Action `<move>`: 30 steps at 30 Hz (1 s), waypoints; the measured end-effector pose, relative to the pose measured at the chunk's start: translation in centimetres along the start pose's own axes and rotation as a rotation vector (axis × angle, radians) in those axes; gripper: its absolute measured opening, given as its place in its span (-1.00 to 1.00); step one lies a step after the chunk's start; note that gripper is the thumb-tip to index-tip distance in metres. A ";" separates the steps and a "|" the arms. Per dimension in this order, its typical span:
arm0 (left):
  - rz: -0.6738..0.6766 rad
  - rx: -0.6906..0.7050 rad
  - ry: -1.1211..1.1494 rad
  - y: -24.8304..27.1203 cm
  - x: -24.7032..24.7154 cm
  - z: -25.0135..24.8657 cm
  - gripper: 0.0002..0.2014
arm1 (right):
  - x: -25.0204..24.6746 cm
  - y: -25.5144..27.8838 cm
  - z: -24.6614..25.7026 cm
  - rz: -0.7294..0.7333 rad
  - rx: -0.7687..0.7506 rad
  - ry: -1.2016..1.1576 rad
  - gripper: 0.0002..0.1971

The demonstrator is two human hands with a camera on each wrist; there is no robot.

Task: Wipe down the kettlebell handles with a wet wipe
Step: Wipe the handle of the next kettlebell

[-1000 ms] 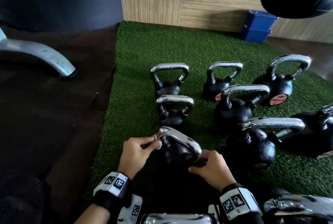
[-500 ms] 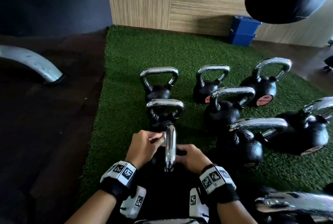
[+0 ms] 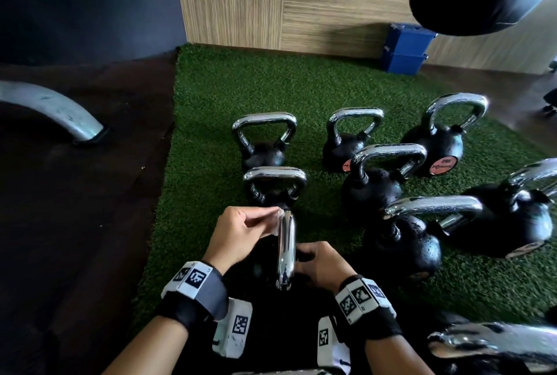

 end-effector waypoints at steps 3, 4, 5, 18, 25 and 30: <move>0.133 -0.088 0.189 0.8 0.4 0.4 -0.81 | 0.1 0.1 0.3 0.008 -0.028 -0.033 -0.65; 0.170 -0.110 0.228 1.0 0.5 0.5 -0.79 | 0.2 0.1 0.5 0.018 -0.042 -0.031 -0.68; 0.184 -0.120 0.244 1.1 0.4 0.5 -0.77 | 0.3 0.0 0.5 0.027 -0.053 -0.027 -0.70; 0.325 -0.128 0.053 4.6 0.4 1.1 -0.74 | 0.3 -0.2 0.5 0.038 -0.057 -0.092 -0.78; 0.279 -0.039 -0.021 6.8 0.2 1.4 -0.74 | 0.3 -0.4 -0.4 0.035 0.029 -0.061 -0.78; 0.239 -0.044 -0.137 7.6 0.6 2.5 -0.78 | 0.3 -0.4 -0.5 0.029 0.028 -0.086 -0.79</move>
Point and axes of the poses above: each hand's wrist, its own y-axis away from the middle knuckle, its own x-axis out of the palm, z = x × y, the point moved 9 cm from there along -y, towards the middle knuckle, and after that the axes turned 5 degrees about -x, right-handed, at the moved point
